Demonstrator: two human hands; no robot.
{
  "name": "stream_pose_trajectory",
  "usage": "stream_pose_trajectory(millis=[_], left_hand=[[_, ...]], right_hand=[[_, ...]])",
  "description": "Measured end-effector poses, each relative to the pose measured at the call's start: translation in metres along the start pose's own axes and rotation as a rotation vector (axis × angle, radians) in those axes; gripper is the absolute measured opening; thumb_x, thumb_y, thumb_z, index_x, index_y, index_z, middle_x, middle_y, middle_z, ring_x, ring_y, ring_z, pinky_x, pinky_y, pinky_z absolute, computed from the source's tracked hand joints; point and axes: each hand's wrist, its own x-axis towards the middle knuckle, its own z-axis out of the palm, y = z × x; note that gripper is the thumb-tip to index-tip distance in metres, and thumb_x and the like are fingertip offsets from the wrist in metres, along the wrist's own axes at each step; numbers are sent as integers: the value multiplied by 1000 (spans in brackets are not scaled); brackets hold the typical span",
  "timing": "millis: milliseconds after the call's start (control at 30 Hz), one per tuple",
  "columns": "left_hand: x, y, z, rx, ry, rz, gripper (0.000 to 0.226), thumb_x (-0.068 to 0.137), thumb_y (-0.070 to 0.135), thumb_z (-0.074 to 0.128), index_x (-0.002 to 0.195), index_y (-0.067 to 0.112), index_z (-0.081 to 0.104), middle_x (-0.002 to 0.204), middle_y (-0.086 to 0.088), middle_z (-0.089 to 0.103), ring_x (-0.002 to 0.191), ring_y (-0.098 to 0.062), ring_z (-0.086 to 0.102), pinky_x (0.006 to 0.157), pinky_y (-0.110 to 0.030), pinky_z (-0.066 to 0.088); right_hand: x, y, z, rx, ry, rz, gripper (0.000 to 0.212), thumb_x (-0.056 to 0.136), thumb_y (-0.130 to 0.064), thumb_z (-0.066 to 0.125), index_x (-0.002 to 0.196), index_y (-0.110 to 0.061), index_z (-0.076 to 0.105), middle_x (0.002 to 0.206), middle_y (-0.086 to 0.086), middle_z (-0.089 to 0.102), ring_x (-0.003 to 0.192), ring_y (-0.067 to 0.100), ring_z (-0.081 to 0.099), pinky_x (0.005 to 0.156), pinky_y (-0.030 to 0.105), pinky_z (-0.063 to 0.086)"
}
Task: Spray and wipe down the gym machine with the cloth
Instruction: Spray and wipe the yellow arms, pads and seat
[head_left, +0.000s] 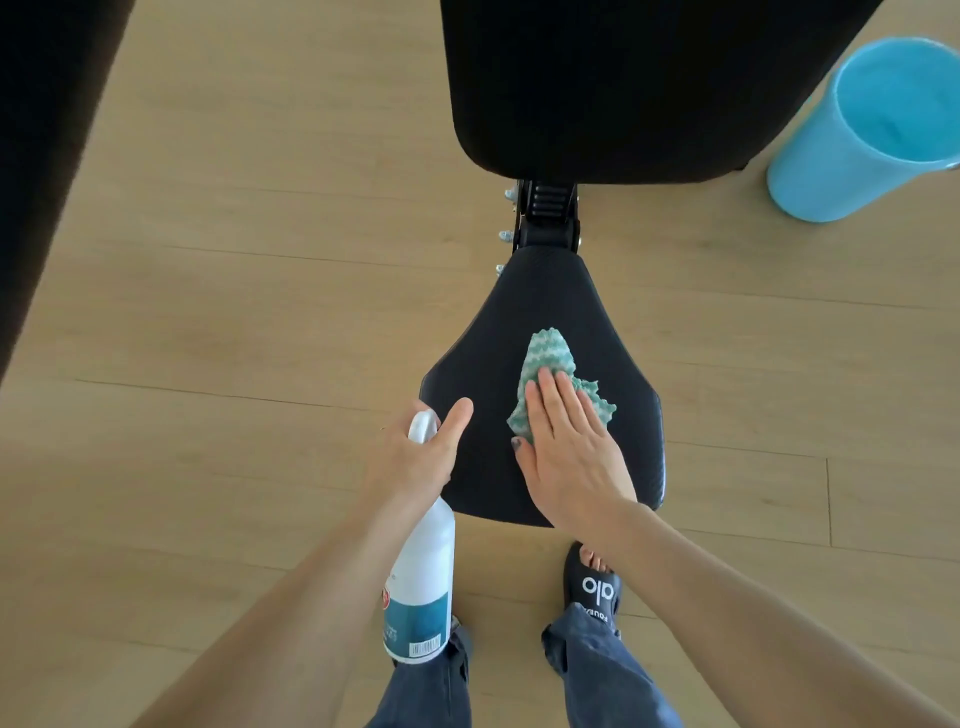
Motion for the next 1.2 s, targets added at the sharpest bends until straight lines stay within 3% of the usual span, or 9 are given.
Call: stream_pose_trajectory(millis=[167, 267, 367, 600, 700, 800, 900, 1033, 1200], left_hand=[[25, -3, 4, 11, -44, -41, 50, 92, 65, 59, 97, 16, 58, 58, -1, 52, 40, -8, 53, 58, -27, 45], [36, -4, 9, 23, -45, -32, 51, 91, 62, 64, 98, 12, 58, 60, -2, 52, 39, -10, 51, 43, -15, 43], [40, -1, 11, 59, -73, -25, 52, 88, 63, 65, 99, 13, 55, 57, 2, 51, 43, -12, 54, 53, -24, 45], [29, 0, 3, 78, -111, 18, 49, 91, 63, 65, 97, 15, 55, 77, 1, 64, 50, -13, 60, 53, -22, 41], [32, -1, 4, 29, -89, 19, 42, 91, 55, 68, 91, 16, 54, 70, 1, 61, 47, -14, 59, 51, -21, 45], [37, 0, 6, -3, -78, -24, 37, 93, 48, 68, 85, 15, 54, 48, 8, 55, 51, -16, 63, 40, -11, 40], [39, 1, 6, 3, -97, -55, 34, 94, 47, 64, 86, 16, 54, 34, 14, 46, 55, -20, 66, 53, -17, 47], [41, 0, 7, 11, -63, -35, 29, 92, 45, 64, 90, 16, 56, 45, 15, 55, 47, -17, 60, 73, -35, 60], [41, 1, 6, 11, -83, -61, 25, 89, 39, 63, 78, 18, 54, 46, 12, 53, 49, -19, 64, 56, -25, 52]], right_hand=[[46, 7, 1, 59, -20, -2, 65, 105, -46, 4, 161, -14, -4, 168, 6, -11, 155, 21, -14, 126, 39, -3], [106, 17, -12, 71, -17, 18, 62, 106, -45, 7, 161, -19, -7, 168, 2, -16, 154, 17, -19, 126, 38, -9], [146, 24, -22, 43, -33, 0, 61, 107, -44, 8, 161, -20, -7, 168, 0, -17, 153, 15, -20, 125, 37, -11], [4, 8, 1, 8, -101, -254, 60, 106, -40, 7, 161, -17, -4, 168, 1, -15, 153, 17, -20, 126, 42, -2], [-19, 24, 11, -56, -125, -401, 60, 107, -38, 16, 162, -18, 4, 170, 1, -4, 155, 17, -11, 124, 41, 0], [39, 34, -6, -116, -138, -539, 59, 106, -37, 13, 162, -24, 0, 169, -4, -8, 154, 13, -14, 126, 38, -5], [118, 25, -23, -139, -93, -470, 59, 104, -34, 9, 162, -23, 2, 169, -3, -6, 155, 12, -10, 125, 35, -7], [168, 4, -31, -77, -89, -217, 58, 107, -36, 9, 162, -18, 3, 170, -2, -4, 155, 13, -13, 126, 36, -9], [67, 1, -4, -94, -109, -428, 61, 104, -37, 10, 162, -21, 5, 169, -3, -3, 155, 18, -12, 127, 42, -3]])
